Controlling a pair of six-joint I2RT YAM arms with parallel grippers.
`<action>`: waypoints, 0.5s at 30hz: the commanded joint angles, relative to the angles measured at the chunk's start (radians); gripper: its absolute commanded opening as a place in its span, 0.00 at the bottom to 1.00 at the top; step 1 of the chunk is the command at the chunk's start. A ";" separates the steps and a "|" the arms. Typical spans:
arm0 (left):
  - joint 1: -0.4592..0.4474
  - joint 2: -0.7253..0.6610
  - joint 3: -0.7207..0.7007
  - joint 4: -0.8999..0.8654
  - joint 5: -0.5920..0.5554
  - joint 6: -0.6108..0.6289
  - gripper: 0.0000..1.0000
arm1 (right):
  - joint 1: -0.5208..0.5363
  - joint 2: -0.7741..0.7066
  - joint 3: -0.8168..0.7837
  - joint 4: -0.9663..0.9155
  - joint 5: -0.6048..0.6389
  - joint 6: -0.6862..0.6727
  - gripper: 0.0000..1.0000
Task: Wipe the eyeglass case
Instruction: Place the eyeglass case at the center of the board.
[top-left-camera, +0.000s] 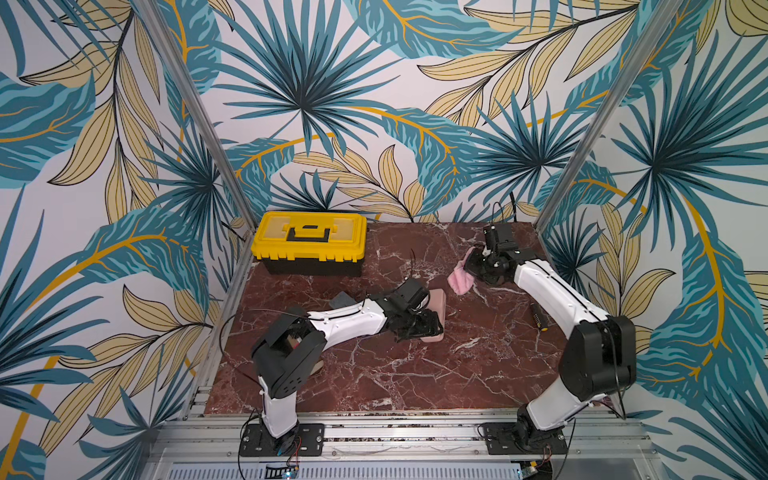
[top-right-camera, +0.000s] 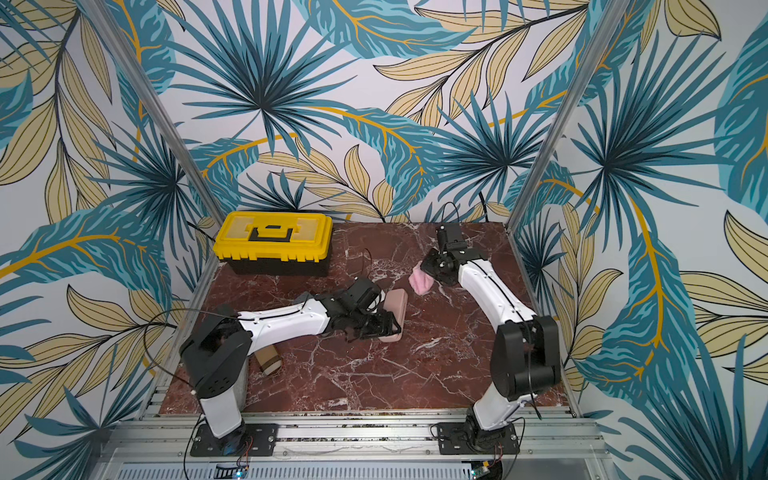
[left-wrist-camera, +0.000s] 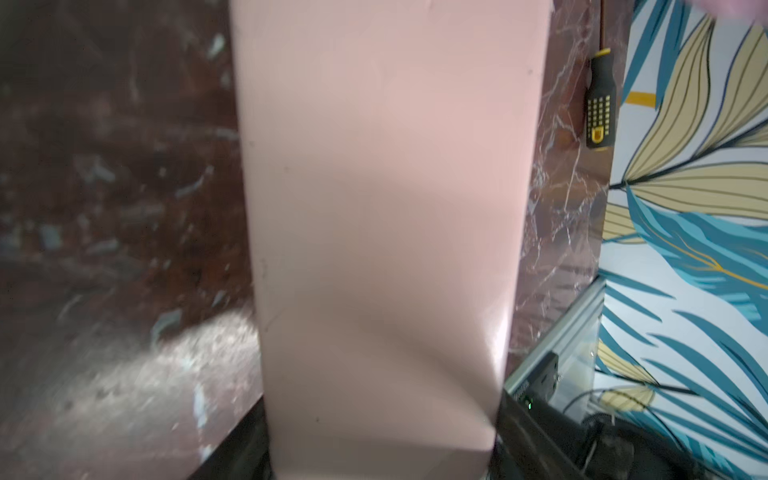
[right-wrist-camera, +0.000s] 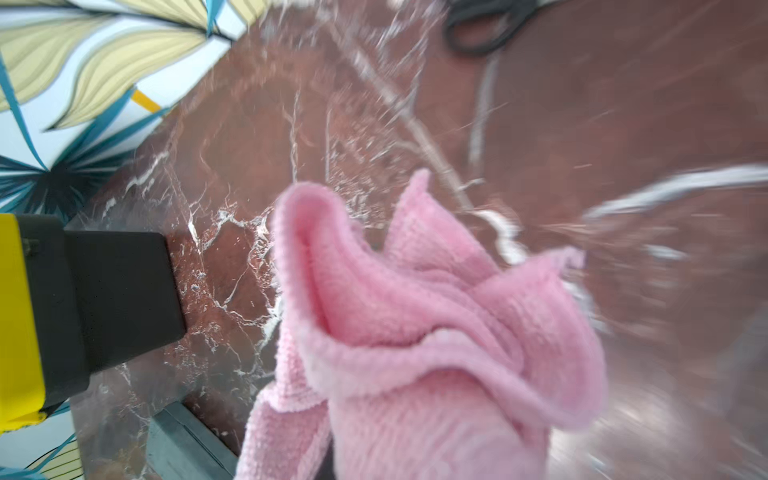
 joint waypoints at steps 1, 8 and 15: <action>-0.066 0.127 0.178 -0.123 -0.128 -0.037 0.00 | -0.061 -0.129 -0.069 -0.114 0.098 -0.023 0.00; -0.154 0.401 0.636 -0.285 -0.249 -0.064 0.08 | -0.171 -0.264 -0.106 -0.099 0.140 -0.027 0.00; -0.192 0.565 0.813 -0.381 -0.251 -0.110 0.39 | -0.178 -0.268 -0.140 -0.075 0.083 -0.021 0.00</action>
